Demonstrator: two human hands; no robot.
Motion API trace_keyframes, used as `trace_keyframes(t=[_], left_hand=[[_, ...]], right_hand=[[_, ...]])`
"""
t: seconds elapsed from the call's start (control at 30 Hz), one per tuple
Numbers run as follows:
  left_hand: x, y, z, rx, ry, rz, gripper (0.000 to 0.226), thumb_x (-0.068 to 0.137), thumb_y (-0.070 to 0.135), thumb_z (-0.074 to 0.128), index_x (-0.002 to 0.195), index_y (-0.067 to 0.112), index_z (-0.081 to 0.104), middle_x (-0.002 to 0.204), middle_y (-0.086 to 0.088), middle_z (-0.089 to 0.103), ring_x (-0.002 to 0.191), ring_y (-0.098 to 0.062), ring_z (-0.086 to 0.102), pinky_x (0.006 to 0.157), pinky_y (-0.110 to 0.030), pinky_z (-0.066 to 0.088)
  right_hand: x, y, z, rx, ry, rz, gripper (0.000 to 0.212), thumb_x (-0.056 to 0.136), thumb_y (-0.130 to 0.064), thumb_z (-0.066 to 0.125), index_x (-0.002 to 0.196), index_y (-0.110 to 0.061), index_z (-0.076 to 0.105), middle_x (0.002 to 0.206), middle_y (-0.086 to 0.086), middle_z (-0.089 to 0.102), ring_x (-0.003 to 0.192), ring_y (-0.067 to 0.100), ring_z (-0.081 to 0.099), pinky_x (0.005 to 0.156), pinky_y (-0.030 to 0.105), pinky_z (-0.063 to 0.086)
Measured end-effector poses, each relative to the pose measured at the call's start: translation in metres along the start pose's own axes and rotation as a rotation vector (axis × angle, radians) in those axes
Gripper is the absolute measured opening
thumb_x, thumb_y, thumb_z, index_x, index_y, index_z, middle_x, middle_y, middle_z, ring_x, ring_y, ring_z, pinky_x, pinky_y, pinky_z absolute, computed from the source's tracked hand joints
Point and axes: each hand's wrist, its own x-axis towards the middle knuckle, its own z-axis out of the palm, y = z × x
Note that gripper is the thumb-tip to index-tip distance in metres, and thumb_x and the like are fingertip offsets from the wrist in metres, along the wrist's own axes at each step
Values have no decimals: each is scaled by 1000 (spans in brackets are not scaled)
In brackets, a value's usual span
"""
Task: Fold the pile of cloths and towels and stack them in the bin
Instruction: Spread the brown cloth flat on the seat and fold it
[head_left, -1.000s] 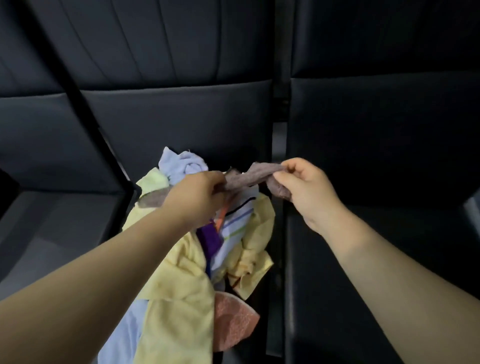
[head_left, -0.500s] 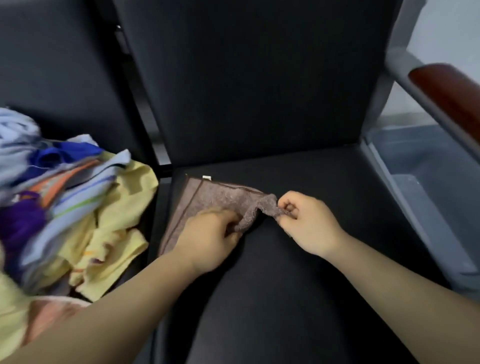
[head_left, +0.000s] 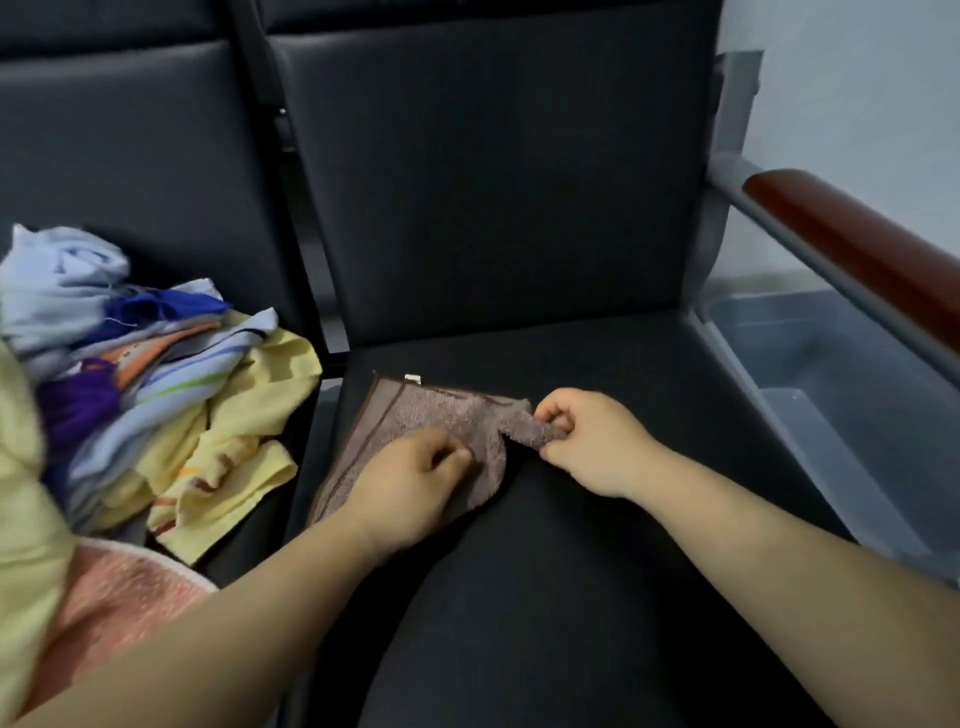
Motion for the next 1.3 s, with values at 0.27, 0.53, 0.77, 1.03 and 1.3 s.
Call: trace_keyframes(t=[0.27, 0.53, 0.77, 1.03, 1.3], left_hand=[[-46, 39, -12, 411, -159, 29, 61, 106, 41, 43, 159, 41, 13, 108, 0, 70, 92, -18, 65, 85, -37, 51], [-48, 94, -15, 342, -261, 129, 19, 98, 44, 58, 118, 42, 56, 118, 1, 49, 103, -16, 55, 95, -35, 46], [-41, 121, -48, 24, -79, 136, 31, 82, 24, 83, 71, 21, 54, 71, 6, 57, 67, -9, 54, 63, -29, 45], [-46, 157, -83, 281, -47, 290, 17, 87, 28, 77, 91, 31, 62, 74, 7, 65, 65, -7, 60, 61, -23, 45], [-56, 183, -100, 12, -193, 291, 53, 92, 23, 74, 139, 36, 55, 132, 12, 61, 119, -7, 59, 101, -28, 51]], right_hand=[[-68, 2, -16, -78, 28, 18, 20, 81, -16, 76, 85, -34, 68, 95, -10, 67, 83, 12, 66, 68, 27, 52], [-114, -27, -46, 260, 62, -168, 38, 90, 0, 64, 94, -37, 72, 86, -8, 72, 72, 6, 65, 65, 23, 50], [-115, -24, -83, 255, 128, -142, 31, 86, -10, 79, 103, -33, 65, 93, -5, 77, 82, 11, 75, 85, 37, 63], [-136, -10, -102, 177, 200, -94, 10, 87, -18, 78, 87, -28, 77, 82, -6, 77, 81, 11, 74, 83, 39, 63], [-140, -54, -130, 177, 192, -249, 18, 94, -18, 70, 99, -33, 79, 93, -13, 74, 87, 2, 67, 69, 18, 46]])
